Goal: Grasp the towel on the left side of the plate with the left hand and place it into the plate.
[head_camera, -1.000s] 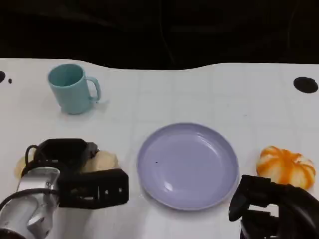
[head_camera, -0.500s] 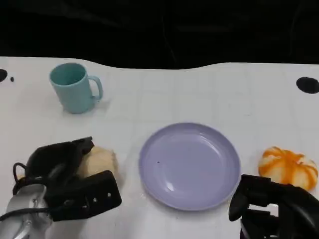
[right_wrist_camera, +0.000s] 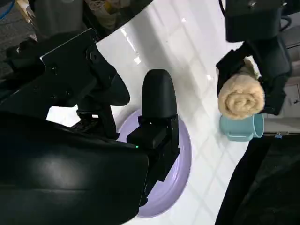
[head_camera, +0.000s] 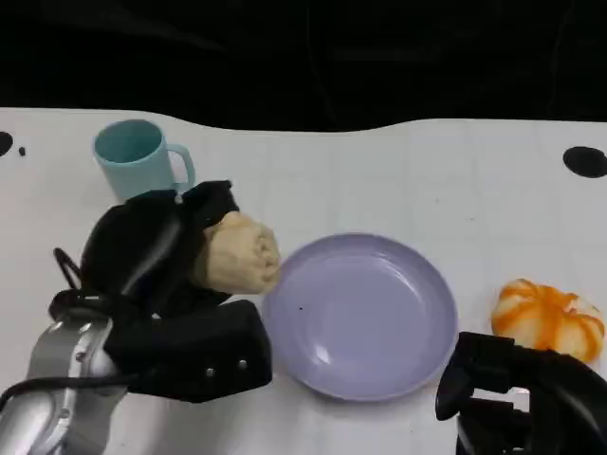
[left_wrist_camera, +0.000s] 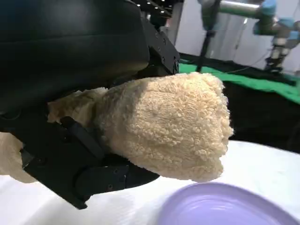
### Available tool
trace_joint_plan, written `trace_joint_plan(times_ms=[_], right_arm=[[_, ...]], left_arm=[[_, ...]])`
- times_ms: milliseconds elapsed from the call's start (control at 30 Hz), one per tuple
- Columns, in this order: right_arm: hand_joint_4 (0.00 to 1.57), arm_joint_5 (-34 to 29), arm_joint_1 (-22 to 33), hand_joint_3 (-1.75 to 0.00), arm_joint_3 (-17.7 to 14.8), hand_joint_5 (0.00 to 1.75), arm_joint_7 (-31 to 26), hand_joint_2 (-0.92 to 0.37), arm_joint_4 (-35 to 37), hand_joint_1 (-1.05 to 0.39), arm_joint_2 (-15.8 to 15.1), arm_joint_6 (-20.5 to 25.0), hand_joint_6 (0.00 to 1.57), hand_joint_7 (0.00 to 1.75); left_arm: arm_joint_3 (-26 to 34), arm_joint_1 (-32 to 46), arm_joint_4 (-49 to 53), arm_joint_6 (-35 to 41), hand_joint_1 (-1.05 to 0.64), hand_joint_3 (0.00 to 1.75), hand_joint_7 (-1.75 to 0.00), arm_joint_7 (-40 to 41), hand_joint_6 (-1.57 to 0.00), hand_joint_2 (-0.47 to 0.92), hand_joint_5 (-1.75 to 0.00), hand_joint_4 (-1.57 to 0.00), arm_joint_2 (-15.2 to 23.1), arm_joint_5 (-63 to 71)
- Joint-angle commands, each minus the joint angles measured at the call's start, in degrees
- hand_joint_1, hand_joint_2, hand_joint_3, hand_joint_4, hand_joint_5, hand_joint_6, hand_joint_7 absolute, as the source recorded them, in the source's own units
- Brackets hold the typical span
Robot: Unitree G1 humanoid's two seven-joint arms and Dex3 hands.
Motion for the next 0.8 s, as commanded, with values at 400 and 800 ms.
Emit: trace_joint_plan(times_ms=[400, 800], right_arm=[[0.74, 0.16, -0.11, -1.30, 0.36, 1.75, -0.75, -0.52, -0.61, -0.04, -0.45, 0.82, 0.63, 1.59], [0.73, 0.06, -0.18, -1.30, 0.81, 1.75, -1.31, -0.52, -1.39, -0.03, -0.37, 1.55, 0.63, 1.59]], left_arm=[[-6.60, -5.71, -3.25, 3.72, -0.23, 1.19, -1.75, -8.14, -0.70, 0.41, -1.75, -0.94, -7.83, 2.87], [-11.59, -9.88, 1.49, 8.43, -0.26, 0.79, -1.17, -15.14, -0.74, 0.65, -1.73, -0.73, -11.64, 4.05]])
